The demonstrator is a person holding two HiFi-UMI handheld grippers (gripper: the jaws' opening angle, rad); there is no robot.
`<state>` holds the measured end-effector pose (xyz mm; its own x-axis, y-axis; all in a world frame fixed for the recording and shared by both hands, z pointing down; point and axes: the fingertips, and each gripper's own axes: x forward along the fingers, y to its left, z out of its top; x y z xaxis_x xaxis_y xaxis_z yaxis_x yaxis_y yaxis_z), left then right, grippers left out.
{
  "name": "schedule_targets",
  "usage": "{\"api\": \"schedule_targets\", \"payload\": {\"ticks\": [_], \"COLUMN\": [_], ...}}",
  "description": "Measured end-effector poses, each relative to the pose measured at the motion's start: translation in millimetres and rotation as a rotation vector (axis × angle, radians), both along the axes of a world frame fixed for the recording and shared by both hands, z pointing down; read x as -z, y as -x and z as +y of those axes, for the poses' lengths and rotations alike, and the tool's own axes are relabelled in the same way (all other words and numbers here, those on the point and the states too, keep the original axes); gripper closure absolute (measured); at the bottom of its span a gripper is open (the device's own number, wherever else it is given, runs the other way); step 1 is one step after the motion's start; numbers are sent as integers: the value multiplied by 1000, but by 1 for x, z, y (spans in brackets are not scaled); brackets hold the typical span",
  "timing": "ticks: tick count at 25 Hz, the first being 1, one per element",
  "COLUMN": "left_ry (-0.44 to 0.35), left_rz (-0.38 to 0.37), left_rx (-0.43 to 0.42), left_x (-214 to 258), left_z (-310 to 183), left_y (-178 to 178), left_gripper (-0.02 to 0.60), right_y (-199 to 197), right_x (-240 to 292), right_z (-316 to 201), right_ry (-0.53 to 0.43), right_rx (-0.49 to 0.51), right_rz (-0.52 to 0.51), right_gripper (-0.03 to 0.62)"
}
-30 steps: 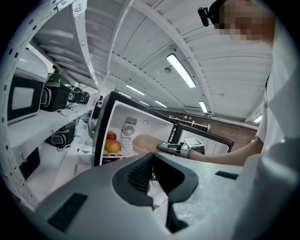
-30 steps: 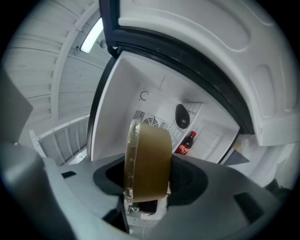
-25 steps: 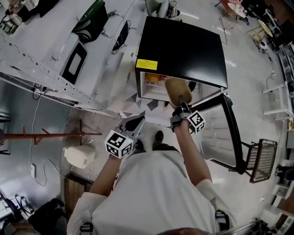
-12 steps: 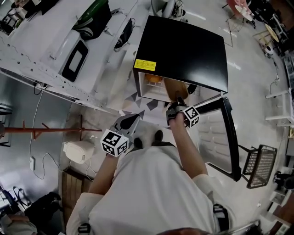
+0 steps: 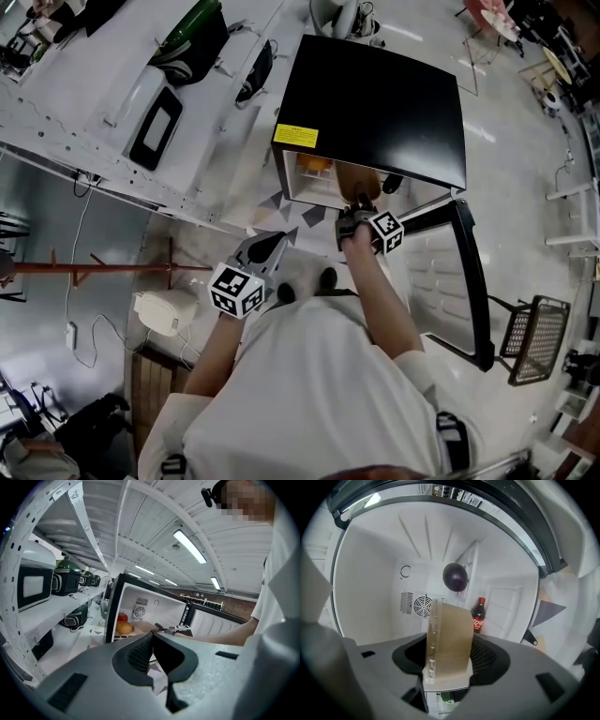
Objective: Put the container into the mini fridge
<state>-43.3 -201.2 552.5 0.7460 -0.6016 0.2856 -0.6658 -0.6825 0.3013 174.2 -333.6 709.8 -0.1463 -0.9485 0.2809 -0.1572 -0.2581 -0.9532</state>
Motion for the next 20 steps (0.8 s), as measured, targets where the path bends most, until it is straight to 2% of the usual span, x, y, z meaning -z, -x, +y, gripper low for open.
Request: {"api": "schedule_targets", "payload": {"ticks": [6,10,16,20], "left_ry": [6,-1,-2,5], "left_rz": [1,3,9,10], "left_rx": [-14,-17,-15,-29], "left_x": [-3,0,1,-3], "left_z": [2,2,4,7], "left_y": [-2,-2,-1,-4], "left_gripper": [577,577,577,577], "right_y": [14,23,23,25], "right_x": [-1,0,3,5], "right_z": [-5,-9,2,21], "right_ry": [8,-11,-13,7], "right_rx": [12,53,101,145], "right_rz": [-59,-80,-32,28], "right_gripper": [352,267,183,168]}}
